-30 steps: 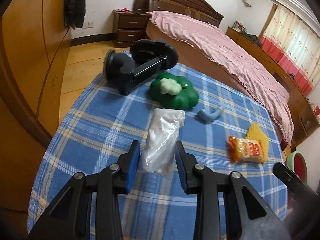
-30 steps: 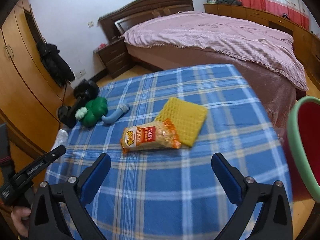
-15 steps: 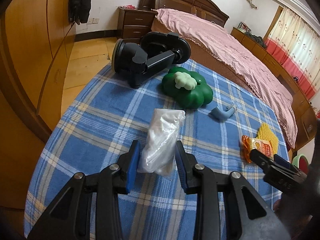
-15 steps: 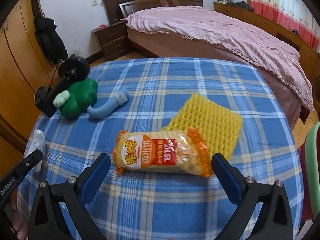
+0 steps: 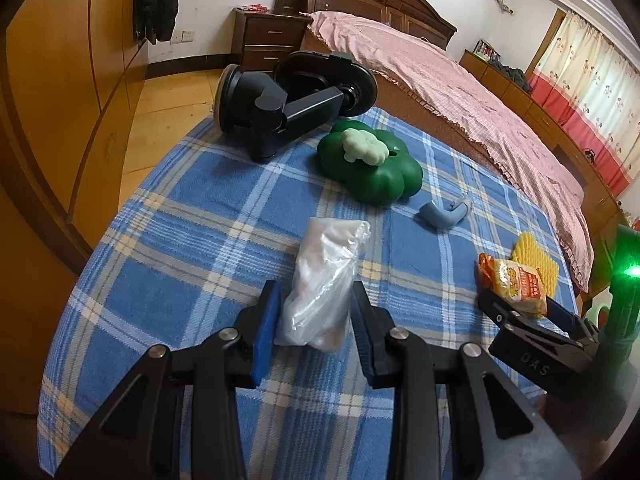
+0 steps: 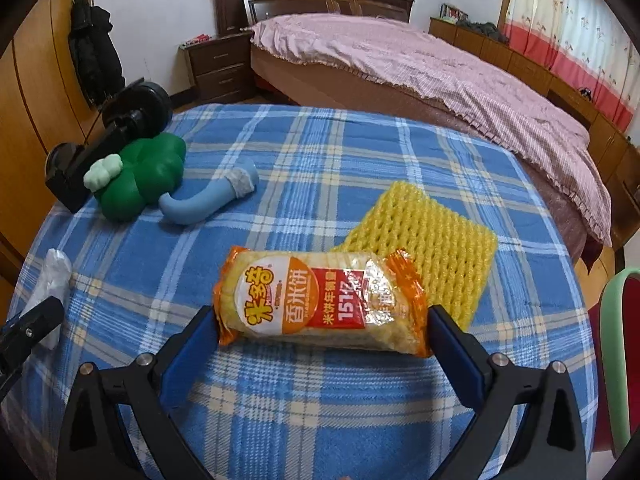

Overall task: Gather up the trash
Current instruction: 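Grasp the orange-and-white snack bag with right tool while left tool holds plastic bag, then carry the plastic bag and snack bag over the red bucket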

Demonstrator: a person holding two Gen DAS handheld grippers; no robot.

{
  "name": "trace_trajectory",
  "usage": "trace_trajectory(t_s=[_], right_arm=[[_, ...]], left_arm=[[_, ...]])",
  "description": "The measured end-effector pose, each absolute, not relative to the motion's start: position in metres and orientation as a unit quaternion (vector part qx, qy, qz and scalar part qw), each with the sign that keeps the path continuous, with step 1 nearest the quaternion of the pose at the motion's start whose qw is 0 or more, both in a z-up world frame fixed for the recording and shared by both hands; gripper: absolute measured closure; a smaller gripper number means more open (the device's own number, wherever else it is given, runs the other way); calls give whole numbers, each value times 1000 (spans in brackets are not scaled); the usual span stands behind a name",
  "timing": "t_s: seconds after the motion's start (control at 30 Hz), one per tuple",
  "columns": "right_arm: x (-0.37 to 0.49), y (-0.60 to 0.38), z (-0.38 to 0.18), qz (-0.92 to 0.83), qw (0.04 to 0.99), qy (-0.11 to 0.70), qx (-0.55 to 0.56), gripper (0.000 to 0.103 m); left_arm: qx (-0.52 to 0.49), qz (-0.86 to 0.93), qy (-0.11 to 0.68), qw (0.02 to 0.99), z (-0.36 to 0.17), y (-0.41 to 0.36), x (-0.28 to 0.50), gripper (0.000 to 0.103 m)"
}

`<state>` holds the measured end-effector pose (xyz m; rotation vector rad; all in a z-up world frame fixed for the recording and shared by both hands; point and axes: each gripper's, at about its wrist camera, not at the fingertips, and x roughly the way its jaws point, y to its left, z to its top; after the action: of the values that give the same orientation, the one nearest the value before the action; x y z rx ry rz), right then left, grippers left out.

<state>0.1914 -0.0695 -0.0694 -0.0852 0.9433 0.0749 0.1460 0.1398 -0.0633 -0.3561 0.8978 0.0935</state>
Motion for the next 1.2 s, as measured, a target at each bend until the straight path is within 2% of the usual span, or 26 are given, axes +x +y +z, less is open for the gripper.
trace_trajectory(t_s=[0.13, 0.27, 0.47, 1.2], right_arm=[[188, -72, -68, 30, 892, 449, -40, 10], [184, -76, -66, 33, 893, 447, -37, 13], [170, -92, -57, 51, 892, 448, 12, 14], [81, -164, 12, 59, 919, 372, 116, 13]], left_arm=[[-173, 43, 432, 884, -63, 138, 144, 68], [-172, 38, 429, 886, -58, 135, 139, 68], [-168, 33, 420, 891, -49, 130, 131, 68], [-149, -43, 398, 904, -8, 74, 106, 68]])
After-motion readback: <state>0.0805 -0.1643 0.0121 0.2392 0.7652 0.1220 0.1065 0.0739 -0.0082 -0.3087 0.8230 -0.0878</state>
